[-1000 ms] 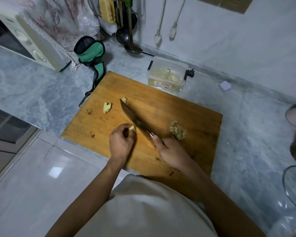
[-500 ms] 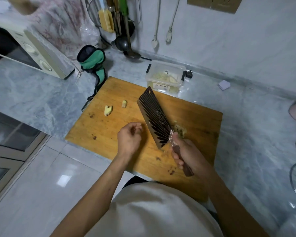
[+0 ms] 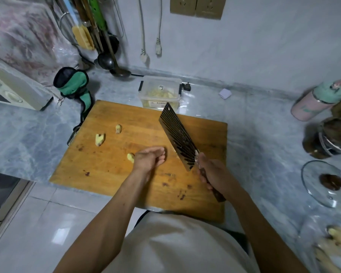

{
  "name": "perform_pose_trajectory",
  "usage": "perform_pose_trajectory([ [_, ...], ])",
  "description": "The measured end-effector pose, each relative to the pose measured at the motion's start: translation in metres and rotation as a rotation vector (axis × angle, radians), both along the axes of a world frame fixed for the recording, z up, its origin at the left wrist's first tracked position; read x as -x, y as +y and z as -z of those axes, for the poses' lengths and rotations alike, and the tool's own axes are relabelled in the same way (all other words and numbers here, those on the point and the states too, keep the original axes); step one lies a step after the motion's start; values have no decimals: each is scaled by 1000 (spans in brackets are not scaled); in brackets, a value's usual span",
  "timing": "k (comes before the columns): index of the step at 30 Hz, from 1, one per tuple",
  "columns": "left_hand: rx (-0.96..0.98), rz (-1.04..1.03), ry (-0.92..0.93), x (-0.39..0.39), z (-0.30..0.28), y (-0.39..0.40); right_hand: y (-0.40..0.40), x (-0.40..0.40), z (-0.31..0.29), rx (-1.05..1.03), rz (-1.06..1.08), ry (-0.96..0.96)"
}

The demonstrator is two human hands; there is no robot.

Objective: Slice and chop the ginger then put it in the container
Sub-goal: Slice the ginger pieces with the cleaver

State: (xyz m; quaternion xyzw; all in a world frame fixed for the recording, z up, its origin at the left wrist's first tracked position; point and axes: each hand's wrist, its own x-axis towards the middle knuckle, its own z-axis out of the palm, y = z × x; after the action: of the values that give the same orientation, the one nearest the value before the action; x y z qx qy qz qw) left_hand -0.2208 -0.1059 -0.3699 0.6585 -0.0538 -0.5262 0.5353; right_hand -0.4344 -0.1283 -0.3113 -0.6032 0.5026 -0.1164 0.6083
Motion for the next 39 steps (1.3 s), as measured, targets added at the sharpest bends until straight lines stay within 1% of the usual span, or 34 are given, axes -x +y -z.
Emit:
perform_pose_trajectory([
  [4,22,170,-364,9,1,-1,-10,11,-2,339,-61,243],
  [6,56,279,-571,11,2,1,-15,18,-4,452,-87,334],
  [7,82,314,-635,12,2,1,-17,21,-4,484,-104,370],
  [10,142,368,-764,20,0,-3,-21,28,1,519,-148,460],
  [12,143,406,-849,26,0,-11,-23,33,4,537,-161,515],
  [16,1,502,-972,34,5,-16,-30,43,13,581,-187,561],
  [18,31,433,-1045,37,4,-5,-33,47,14,612,-229,585],
  [19,67,343,-1080,38,1,3,-33,47,15,631,-251,592],
  [21,153,139,-1207,35,-10,15,-31,48,17,652,-266,574],
  [22,199,119,-1270,32,-17,17,-30,47,17,658,-274,562],
  [23,251,180,-1310,30,-21,17,-28,47,18,675,-296,556],
  [25,301,486,-1327,28,-30,10,-24,45,21,729,-358,572],
  [27,247,789,-1322,29,-31,0,-20,41,26,763,-404,571],
  [28,199,887,-1312,30,-29,-5,-17,38,28,778,-429,563],
  [30,119,1003,-1253,33,-26,-15,-14,33,26,828,-478,558],
  [32,120,1071,-1162,39,-26,-23,-12,31,23,857,-501,556],
  [33,145,1053,-1126,41,-26,-26,-11,31,23,848,-494,551],
  [34,170,983,-1116,44,-28,-28,-12,31,26,823,-479,541],
  [36,219,764,-1159,44,-34,-28,-12,30,31,720,-423,487],
  [39,324,425,-1239,37,-45,-15,-12,29,41,536,-296,352],
])
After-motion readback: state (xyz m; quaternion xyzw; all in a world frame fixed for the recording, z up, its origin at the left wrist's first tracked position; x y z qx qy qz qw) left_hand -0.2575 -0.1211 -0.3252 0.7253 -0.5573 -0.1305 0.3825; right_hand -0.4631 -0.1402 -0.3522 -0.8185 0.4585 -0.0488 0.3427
